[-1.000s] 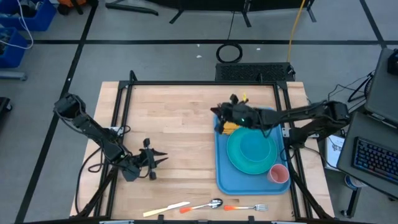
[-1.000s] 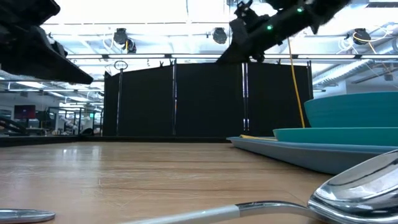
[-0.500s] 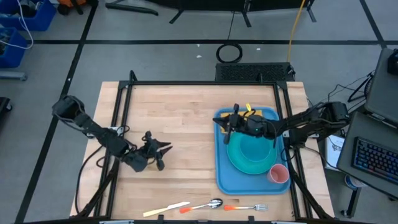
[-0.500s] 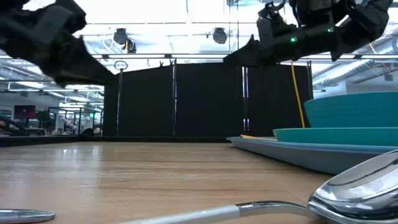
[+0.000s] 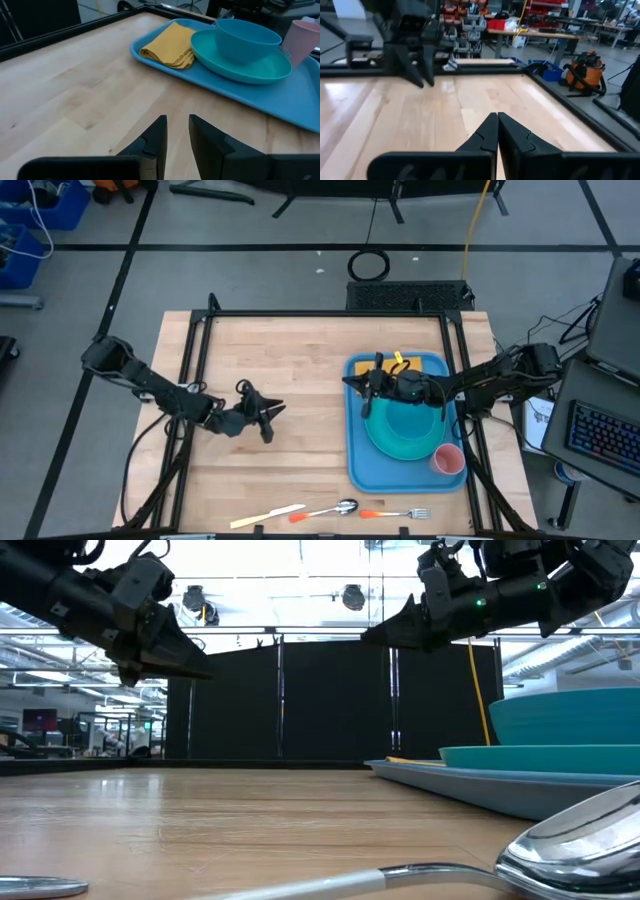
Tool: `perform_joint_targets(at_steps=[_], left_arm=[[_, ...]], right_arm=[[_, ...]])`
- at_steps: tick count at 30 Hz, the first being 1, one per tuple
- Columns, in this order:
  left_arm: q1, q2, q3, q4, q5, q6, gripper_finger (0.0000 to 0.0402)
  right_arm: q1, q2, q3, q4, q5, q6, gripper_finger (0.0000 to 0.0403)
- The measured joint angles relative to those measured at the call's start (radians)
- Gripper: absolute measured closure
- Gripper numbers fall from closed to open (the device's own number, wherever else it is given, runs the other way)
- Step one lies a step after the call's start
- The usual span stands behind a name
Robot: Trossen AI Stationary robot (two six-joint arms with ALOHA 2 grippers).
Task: Set up tray
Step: Put the orange fork on the napkin to the left of the blue plate
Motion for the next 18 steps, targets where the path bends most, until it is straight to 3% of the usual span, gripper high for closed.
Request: perform_joint_targets(at_steps=[9, 18], left_arm=[[0.057, 0.0, 0.0, -0.002, 0.172, 0.041, 0.0316], [0.06, 0.0, 0.0, -0.002, 0.479, 0.058, 0.0316]], right_arm=[[0.009, 0.0, 0.0, -0.035, 0.001, 0.025, 0.0402], [0.012, 0.0, 0.0, -0.094, 0.003, -0.003, 0.0403]])
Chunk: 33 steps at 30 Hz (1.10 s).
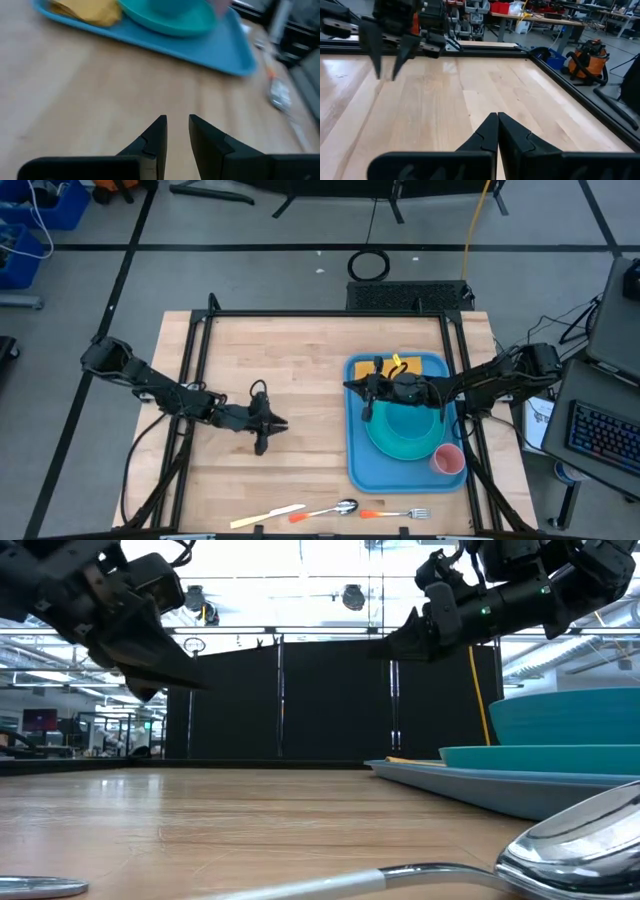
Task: Set up tray
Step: Put the orange fork on the napkin to the left of the blue plate
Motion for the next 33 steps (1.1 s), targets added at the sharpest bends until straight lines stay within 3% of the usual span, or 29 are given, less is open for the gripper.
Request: perform_joint_targets(at_steps=[7, 14, 19, 22, 26, 29, 33], left_arm=[[-0.017, 0.0, 0.0, -0.009, 0.116, -0.042, 0.0316], [-0.062, 0.0, 0.0, -0.018, 0.118, -0.071, 0.0316], [-0.084, 0.0, 0.0, -0.017, 0.112, -0.057, 0.0316], [-0.092, 0.0, 0.0, -0.017, 0.08, -0.033, 0.0316], [-0.095, 0.0, 0.0, -0.016, 0.047, -0.005, 0.0316], [-0.095, 0.0, 0.0, -0.016, 0.035, 0.0, 0.0316], [-0.095, 0.0, 0.0, -0.016, 0.035, 0.041, 0.0316]], right_arm=[[0.0, 0.0, 0.0, 0.0, 0.0, 0.004, 0.0403], [0.007, 0.0, 0.0, -0.061, -0.002, 0.077, 0.0403], [0.065, 0.0, 0.0, -0.068, -0.005, 0.018, 0.0403], [0.106, 0.0, 0.0, -0.096, -0.106, 0.004, 0.0403], [0.124, -0.001, 0.001, -0.099, -0.232, 0.193, 0.0403], [0.147, -0.015, 0.001, -0.13, -0.319, 0.234, 0.0403], [0.225, -0.04, 0.018, -0.231, -0.261, 0.229, 0.0401]])
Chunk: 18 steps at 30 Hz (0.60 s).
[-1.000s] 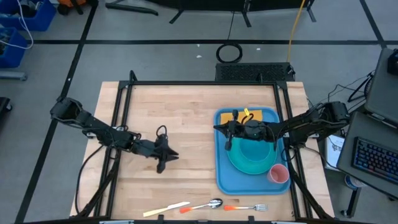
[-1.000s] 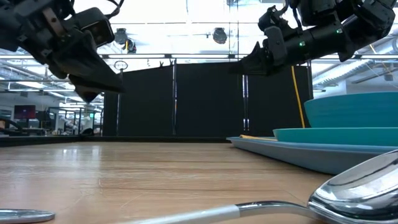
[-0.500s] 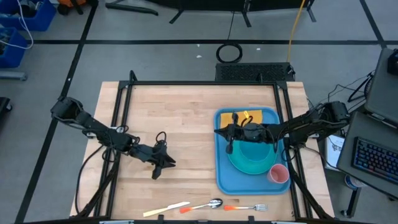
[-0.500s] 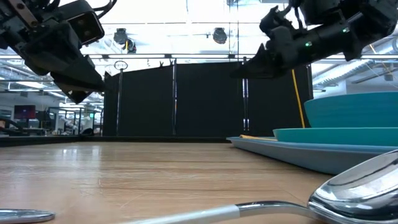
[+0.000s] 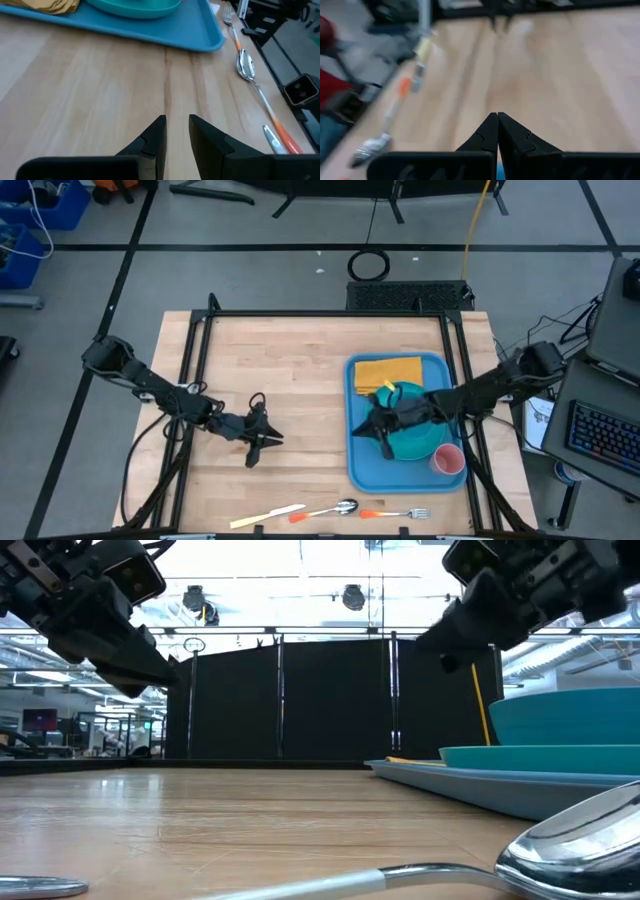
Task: Set up tray
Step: Put the orange fork on the napkin to the left of the blue plate
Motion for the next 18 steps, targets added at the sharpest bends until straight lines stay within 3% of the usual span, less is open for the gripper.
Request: perform_joint_targets(at_steps=[6, 11, 18], left_arm=[[0.002, 0.0, 0.0, 0.002, -0.041, 0.034, 0.0316], [0.018, 0.0, 0.0, 0.003, -0.053, 0.058, 0.0316], [0.024, 0.0, 0.0, 0.001, -0.052, 0.059, 0.0316]], right_arm=[[0.138, -0.018, 0.125, -0.312, 0.14, 0.034, 0.037], [0.23, -0.019, 0.253, -0.445, 0.212, 0.068, 0.0323], [0.299, 0.019, 0.419, -0.79, 0.236, 0.26, 0.0271]])
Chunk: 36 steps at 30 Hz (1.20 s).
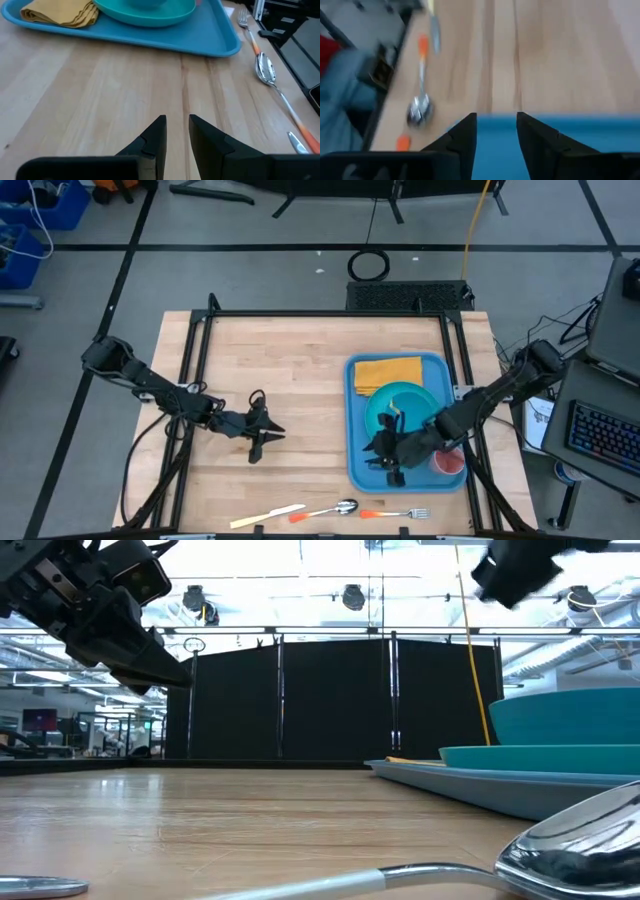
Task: Set up tray
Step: Put the orange fork on the napkin to the left of the blue plate
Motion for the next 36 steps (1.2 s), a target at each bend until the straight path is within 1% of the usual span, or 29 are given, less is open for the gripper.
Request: perform_joint_targets(at_steps=[3, 8, 14, 18, 20, 24, 27, 36], left_arm=[[-0.001, 0.0, 0.0, -0.01, 0.0, -0.005, 0.0316], [-0.004, 0.0, 0.0, -0.052, 0.001, -0.044, 0.0316], [-0.005, 0.0, 0.0, -0.06, 0.001, -0.065, 0.0316], [-0.005, 0.0, 0.0, -0.06, 0.0, -0.065, 0.0316], [-0.009, 0.0, 0.0, -0.06, 0.0, -0.067, 0.0316], [-0.021, 0.0, 0.0, -0.06, -0.005, -0.059, 0.0316], [-0.026, 0.0, 0.0, -0.06, -0.007, -0.055, 0.0316], [-0.026, 0.0, 0.0, -0.059, -0.009, -0.045, 0.0316]], right_arm=[[0.037, 0.047, 0.057, -0.118, -0.009, 0.085, 0.0267], [0.084, 0.156, 0.166, -0.293, -0.111, 0.206, 0.0266], [0.139, 0.257, 0.268, -0.414, -0.216, 0.342, 0.0266], [0.176, 0.311, 0.305, -0.42, -0.281, 0.413, 0.0266], [0.19, 0.346, 0.321, -0.423, -0.336, 0.455, 0.0266], [0.219, 0.408, 0.347, -0.423, -0.393, 0.479, 0.0266], [0.228, 0.447, 0.355, -0.422, -0.407, 0.48, 0.0266], [0.26, 0.514, 0.359, -0.353, -0.396, 0.517, 0.0266]])
